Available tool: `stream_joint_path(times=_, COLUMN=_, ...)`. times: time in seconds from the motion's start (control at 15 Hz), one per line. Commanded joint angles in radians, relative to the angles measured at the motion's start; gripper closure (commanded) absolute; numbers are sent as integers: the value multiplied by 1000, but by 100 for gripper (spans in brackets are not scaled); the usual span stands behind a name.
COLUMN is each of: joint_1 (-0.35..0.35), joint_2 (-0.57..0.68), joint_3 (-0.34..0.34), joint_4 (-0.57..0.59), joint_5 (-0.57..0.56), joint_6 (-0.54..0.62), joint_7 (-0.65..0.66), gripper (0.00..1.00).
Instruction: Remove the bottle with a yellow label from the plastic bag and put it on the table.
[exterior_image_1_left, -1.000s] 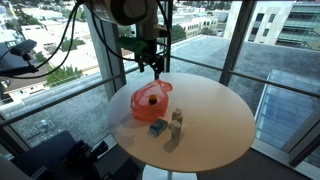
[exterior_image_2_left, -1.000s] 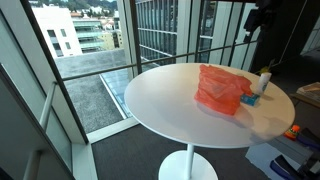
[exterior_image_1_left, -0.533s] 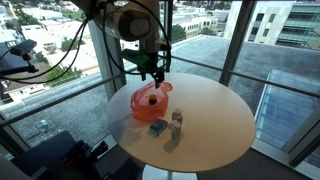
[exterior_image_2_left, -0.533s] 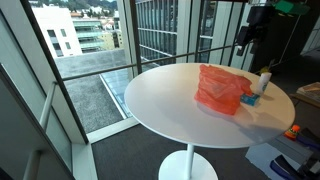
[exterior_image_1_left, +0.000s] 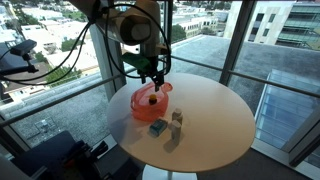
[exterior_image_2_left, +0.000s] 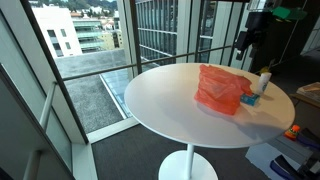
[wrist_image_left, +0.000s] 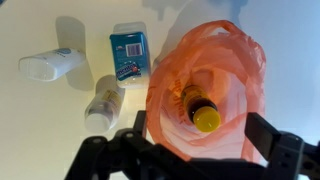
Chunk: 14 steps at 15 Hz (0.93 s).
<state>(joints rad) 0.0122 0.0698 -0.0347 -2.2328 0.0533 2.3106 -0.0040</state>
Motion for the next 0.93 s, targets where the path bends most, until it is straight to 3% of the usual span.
stream_joint_path(times=0.0, joint_1=-12, joint_2=37, joint_3=4, joint_4=-2, joint_5=-21, joint_6=52, joint_7=8, gripper=0)
stream_joint_path(times=0.87, joint_1=2, joint_2=165, joint_3=24, joint_4=29, joint_5=-14, joint_6=154, joint_7=15, gripper=0)
